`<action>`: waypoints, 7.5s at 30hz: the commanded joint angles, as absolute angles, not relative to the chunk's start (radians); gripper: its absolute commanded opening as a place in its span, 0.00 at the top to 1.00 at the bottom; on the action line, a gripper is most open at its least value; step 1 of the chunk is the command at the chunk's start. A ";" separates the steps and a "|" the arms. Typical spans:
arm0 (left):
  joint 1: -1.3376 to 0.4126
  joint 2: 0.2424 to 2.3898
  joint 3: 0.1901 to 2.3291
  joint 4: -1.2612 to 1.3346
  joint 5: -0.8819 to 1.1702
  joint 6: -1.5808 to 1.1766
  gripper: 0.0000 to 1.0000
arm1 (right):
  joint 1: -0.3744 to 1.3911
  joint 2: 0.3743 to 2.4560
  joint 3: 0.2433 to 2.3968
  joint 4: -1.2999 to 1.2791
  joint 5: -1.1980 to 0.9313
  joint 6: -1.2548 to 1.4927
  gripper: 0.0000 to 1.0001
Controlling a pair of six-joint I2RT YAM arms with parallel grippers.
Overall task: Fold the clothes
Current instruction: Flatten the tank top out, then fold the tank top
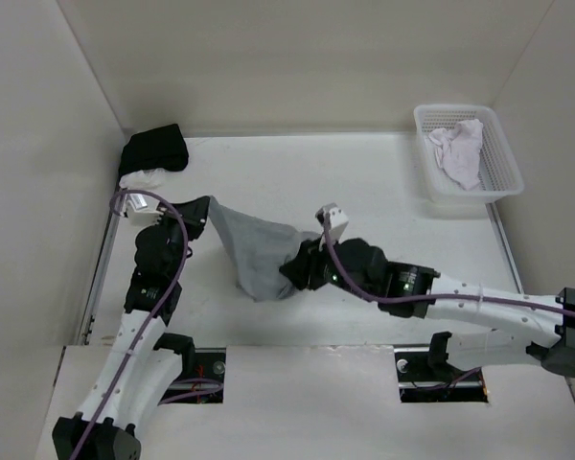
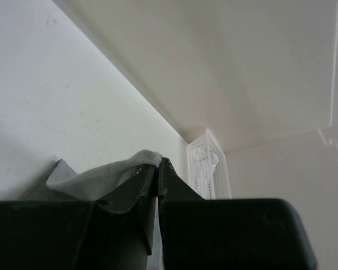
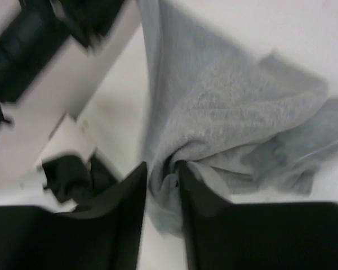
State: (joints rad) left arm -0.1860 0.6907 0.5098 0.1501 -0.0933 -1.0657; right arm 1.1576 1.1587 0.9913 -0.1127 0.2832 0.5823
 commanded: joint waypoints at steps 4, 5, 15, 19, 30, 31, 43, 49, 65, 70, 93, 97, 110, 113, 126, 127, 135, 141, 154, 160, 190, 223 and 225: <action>-0.120 0.630 0.457 0.078 -0.037 -1.054 0.98 | 1.228 1.075 0.752 -0.275 0.383 0.793 0.39; -0.117 0.627 0.446 0.077 -0.032 -1.054 0.98 | 1.217 1.068 0.717 -0.240 0.377 0.805 0.39; -0.094 0.594 0.396 0.061 -0.021 -1.048 0.98 | 1.245 1.297 0.638 -0.014 0.265 0.876 0.42; -0.110 0.609 0.405 0.064 -0.021 -1.045 0.98 | 1.161 1.483 0.678 0.098 0.278 0.891 0.38; -0.123 0.621 0.345 0.106 -0.012 -1.058 0.97 | 0.781 1.758 0.876 0.227 0.247 0.838 1.00; -0.128 0.624 0.342 0.106 -0.011 -1.060 0.97 | 0.719 1.767 0.918 0.224 0.235 0.824 1.00; -0.326 0.696 0.272 0.161 -0.127 -1.103 0.97 | 0.442 1.740 1.242 0.047 0.147 0.601 0.51; -0.341 0.759 0.264 0.209 -0.141 -1.083 0.97 | 0.527 1.407 0.726 0.112 0.236 0.670 0.70; -0.150 0.680 0.250 0.176 -0.060 -1.091 0.97 | 0.740 1.103 0.428 -0.120 0.339 0.896 0.47; -0.151 0.673 0.256 0.179 -0.049 -1.077 0.97 | 0.807 1.166 0.440 -0.129 0.304 0.908 0.51; -0.143 0.646 0.258 0.201 -0.011 -1.066 0.97 | 0.986 1.408 0.641 -0.483 0.535 1.121 0.68; -0.137 0.664 0.262 0.206 0.005 -1.048 0.96 | 0.986 1.480 0.681 -0.509 0.531 1.121 0.71; -0.139 0.673 0.304 0.236 -0.020 -1.022 0.97 | 1.024 1.386 0.730 -0.589 0.676 1.157 0.99; -0.185 0.673 0.392 0.244 -0.083 -1.025 0.97 | 1.054 1.220 0.813 -0.641 0.829 1.065 0.99; -0.459 0.689 1.041 0.338 -0.379 -0.733 0.98 | 1.240 0.830 1.411 0.056 1.137 -0.140 0.99; -0.456 0.689 1.095 0.331 -0.386 -0.703 0.98 | 1.278 0.847 1.455 0.148 1.126 -0.253 0.98; -0.438 0.724 1.344 0.310 -0.448 -0.546 0.98 | 1.337 1.083 1.840 0.368 1.023 -0.689 0.98; -0.367 0.894 1.402 0.318 -0.506 -0.436 0.97 | 1.012 1.250 1.954 0.163 0.859 -0.482 0.98; -0.070 1.508 1.764 0.066 -0.238 -0.664 0.97 | 0.430 1.805 2.446 -0.337 0.321 0.144 0.98; -0.005 1.598 1.983 0.006 -0.152 -0.745 0.97 | 0.398 1.858 2.661 -0.350 0.287 0.178 0.97; -0.110 0.338 0.603 -0.252 -0.285 -0.744 0.97 | 0.911 0.583 0.706 -0.266 0.543 0.501 0.98; 0.036 1.168 0.678 0.340 -0.410 -0.988 0.98 | 0.437 1.567 1.220 0.101 -0.001 0.460 0.99; 0.042 1.303 0.741 0.406 -0.399 -0.983 0.98 | 0.406 1.702 1.346 0.086 -0.027 0.462 0.99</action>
State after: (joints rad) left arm 0.0254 1.1919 0.6327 0.1623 -0.3923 -1.0019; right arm 0.4465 1.5826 1.2072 0.0120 0.0544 0.4885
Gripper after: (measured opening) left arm 0.032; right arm 0.019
